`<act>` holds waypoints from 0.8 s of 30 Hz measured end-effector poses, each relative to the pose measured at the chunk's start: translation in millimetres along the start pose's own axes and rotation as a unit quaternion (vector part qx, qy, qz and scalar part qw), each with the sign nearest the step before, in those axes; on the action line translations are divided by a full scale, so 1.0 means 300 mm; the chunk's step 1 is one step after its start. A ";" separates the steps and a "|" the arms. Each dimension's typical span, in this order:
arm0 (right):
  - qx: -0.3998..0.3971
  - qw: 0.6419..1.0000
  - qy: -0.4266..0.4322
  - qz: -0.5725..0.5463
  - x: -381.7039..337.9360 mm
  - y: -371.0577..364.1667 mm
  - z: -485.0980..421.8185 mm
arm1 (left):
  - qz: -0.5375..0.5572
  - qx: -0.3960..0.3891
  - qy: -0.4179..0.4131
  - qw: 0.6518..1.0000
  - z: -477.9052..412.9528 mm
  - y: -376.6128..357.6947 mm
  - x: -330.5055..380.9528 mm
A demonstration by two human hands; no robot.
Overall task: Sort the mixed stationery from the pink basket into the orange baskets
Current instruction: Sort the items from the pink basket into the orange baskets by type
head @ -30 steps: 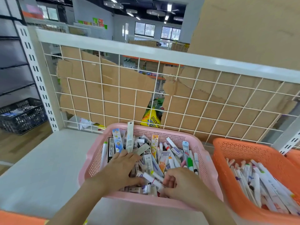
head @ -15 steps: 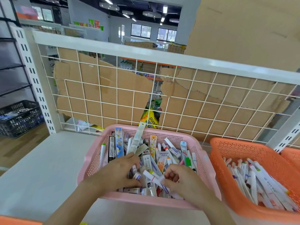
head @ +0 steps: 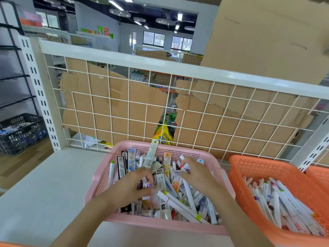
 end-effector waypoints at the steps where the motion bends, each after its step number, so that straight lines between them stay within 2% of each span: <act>1: -0.020 0.999 0.001 0.032 -0.001 -0.004 -0.019 | 0.021 0.015 0.009 1.000 -0.002 0.004 -0.004; 5: -0.063 0.994 0.020 0.092 -0.007 -0.035 -0.071 | 0.087 0.070 0.013 0.994 -0.003 0.024 -0.012; 8: -0.055 0.992 0.035 0.111 -0.014 -0.046 -0.084 | 0.112 0.112 0.022 0.987 -0.005 0.040 -0.017; 15: 0.097 0.995 0.014 0.007 0.000 0.015 -0.029 | 0.121 0.183 0.057 0.974 -0.007 0.070 -0.012; 20: 0.176 0.984 0.002 -0.003 0.053 0.076 0.098 | 0.086 0.220 0.051 0.970 0.003 0.086 0.017; 24: 0.246 0.967 -0.056 0.023 0.120 0.127 0.231 | 0.063 0.245 0.063 0.965 -0.005 0.078 0.066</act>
Point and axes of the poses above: each hand's wrist, its own z-axis away from the middle knuckle, its own y-axis out of the back of the hand, x = y × z, the point moved 2 cm from there along -z, towards the middle knuckle, and after that the axes turned 12 degrees about y, right-handed, at the moved point
